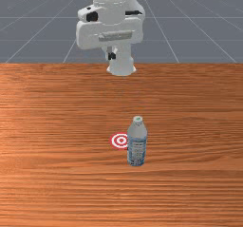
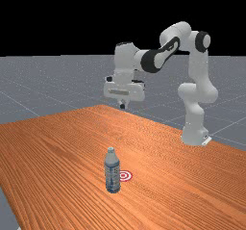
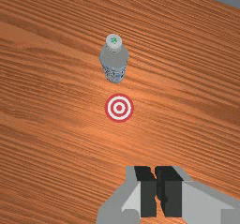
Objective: Pick up the bottle and put it on the marker
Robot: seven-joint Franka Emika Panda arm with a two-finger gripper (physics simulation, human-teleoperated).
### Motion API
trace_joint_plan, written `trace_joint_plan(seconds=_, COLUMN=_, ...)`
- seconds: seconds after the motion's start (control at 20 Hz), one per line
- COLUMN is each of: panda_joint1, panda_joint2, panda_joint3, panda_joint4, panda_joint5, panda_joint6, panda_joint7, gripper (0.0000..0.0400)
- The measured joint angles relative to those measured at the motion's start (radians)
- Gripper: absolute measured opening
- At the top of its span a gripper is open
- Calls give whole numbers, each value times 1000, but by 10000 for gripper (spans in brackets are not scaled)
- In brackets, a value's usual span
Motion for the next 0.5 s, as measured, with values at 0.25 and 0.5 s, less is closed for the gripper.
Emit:
trace_joint_plan(seconds=0.25, panda_joint1=13, panda_joint2=-5, panda_joint3=-8, panda_joint4=-8, panda_joint5=-6, panda_joint6=-3, panda_joint7=311, gripper=2)
trace_joint_plan(seconds=0.5, panda_joint1=37, panda_joint2=46, panda_joint3=23, panda_joint4=30, panda_joint5=3, panda_joint6=112, panda_joint7=328, gripper=367)
